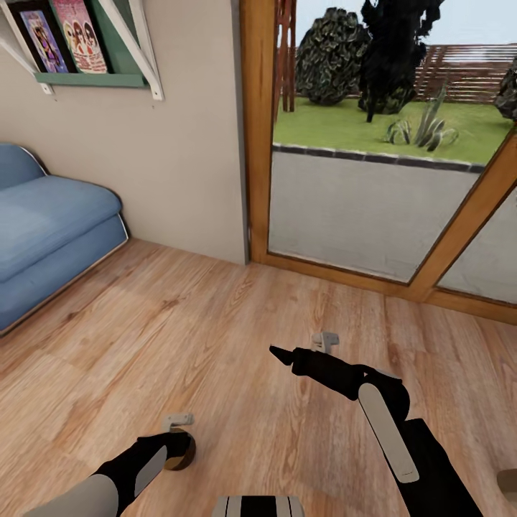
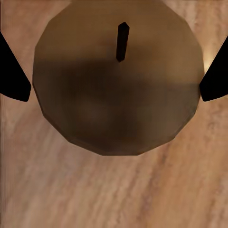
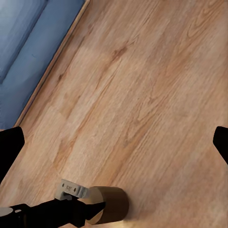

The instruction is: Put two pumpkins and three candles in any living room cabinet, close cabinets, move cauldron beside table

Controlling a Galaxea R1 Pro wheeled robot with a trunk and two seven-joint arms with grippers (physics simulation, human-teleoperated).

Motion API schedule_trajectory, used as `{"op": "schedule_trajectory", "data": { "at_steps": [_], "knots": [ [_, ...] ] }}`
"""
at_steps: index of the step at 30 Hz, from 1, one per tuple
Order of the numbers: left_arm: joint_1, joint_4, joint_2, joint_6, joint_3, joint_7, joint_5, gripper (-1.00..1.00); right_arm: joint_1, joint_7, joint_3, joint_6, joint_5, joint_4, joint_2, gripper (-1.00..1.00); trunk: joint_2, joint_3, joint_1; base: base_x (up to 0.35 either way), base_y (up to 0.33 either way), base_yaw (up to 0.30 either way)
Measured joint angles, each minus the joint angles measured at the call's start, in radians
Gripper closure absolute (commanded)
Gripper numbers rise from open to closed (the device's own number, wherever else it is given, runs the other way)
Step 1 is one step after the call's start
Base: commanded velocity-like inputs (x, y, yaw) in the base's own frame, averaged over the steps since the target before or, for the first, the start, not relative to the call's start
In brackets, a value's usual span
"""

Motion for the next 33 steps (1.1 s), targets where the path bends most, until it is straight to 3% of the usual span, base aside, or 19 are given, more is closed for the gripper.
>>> {"op": "schedule_trajectory", "data": {
  "at_steps": [7, 16, 33],
  "knots": [
    [0.000, -0.001, 0.000, 0.009, 0.000, 0.000, 0.000, 1.00, 0.000, -0.001, -0.001, 0.000, -0.002, 0.000, 0.000, -1.00, 0.002, 0.027, -0.003, 0.000, 0.000, 0.000],
    [-0.001, -0.003, 0.000, 0.013, 0.001, 0.000, 0.001, 1.00, 0.000, -0.001, -0.005, 0.000, -0.067, 0.001, -0.017, -1.00, 0.004, 0.062, -0.007, 0.000, 0.000, 0.000],
    [-0.002, -0.005, 0.002, 0.076, 0.006, 0.006, 0.007, 1.00, 0.000, -0.001, -0.005, 0.000, -0.071, 0.001, -0.021, -1.00, 0.008, 0.128, -0.015, 0.000, 0.000, 0.000]
  ]
}}
